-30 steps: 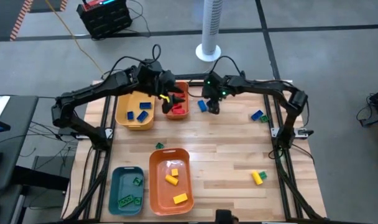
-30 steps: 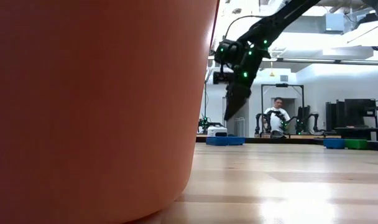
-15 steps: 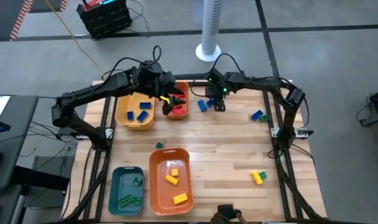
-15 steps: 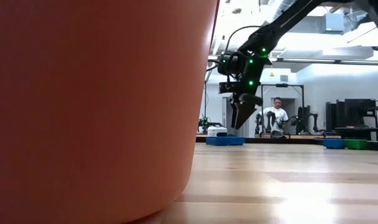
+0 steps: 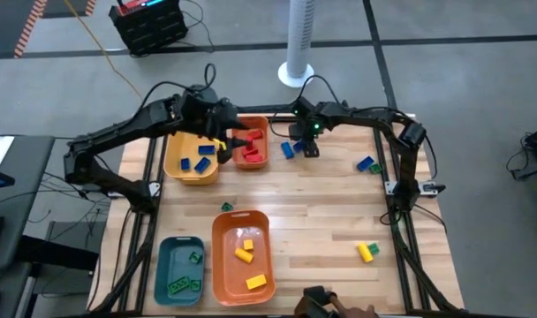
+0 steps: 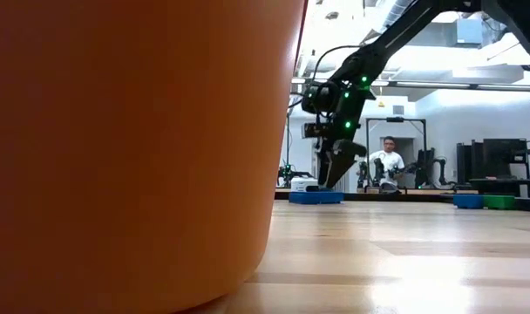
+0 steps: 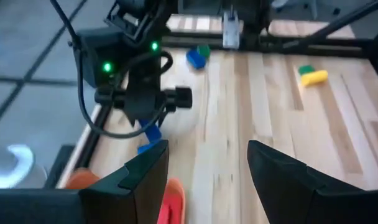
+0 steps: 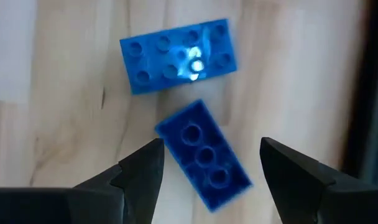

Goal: Sort blocks
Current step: Put the blue game piece into the yellow bin

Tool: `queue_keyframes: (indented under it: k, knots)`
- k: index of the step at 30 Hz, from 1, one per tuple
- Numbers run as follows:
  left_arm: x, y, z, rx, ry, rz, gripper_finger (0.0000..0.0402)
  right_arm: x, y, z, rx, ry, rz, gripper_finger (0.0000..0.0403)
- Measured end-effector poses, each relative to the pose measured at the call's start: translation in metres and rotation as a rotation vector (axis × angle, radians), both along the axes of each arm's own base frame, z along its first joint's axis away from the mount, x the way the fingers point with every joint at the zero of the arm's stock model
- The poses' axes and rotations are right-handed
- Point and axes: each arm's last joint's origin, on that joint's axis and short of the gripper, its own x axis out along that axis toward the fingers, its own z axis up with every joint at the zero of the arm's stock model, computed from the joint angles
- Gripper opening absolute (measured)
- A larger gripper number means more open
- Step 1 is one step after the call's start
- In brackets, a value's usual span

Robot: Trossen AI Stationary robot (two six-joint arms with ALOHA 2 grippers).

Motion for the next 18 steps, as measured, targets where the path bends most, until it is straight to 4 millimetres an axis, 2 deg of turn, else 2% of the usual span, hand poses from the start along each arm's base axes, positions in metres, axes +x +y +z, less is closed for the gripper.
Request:
queue_keyframes:
  k: [11, 15, 18]
  knots:
    - [-0.009, -0.006, 0.003, -0.063, -0.021, 0.031, 0.0212, 0.002, -0.003, -0.027, 0.028, 0.081, -0.004, 0.0276]
    - [-0.011, -0.006, -0.001, -0.069, 0.026, 0.028, 0.0212, 0.002, -0.004, -0.028, 0.026, 0.083, -0.006, 0.0273]
    - [-0.012, -0.007, -0.002, -0.058, 0.040, 0.021, 0.0212, 0.002, -0.003, -0.027, 0.029, 0.083, -0.015, 0.0255]
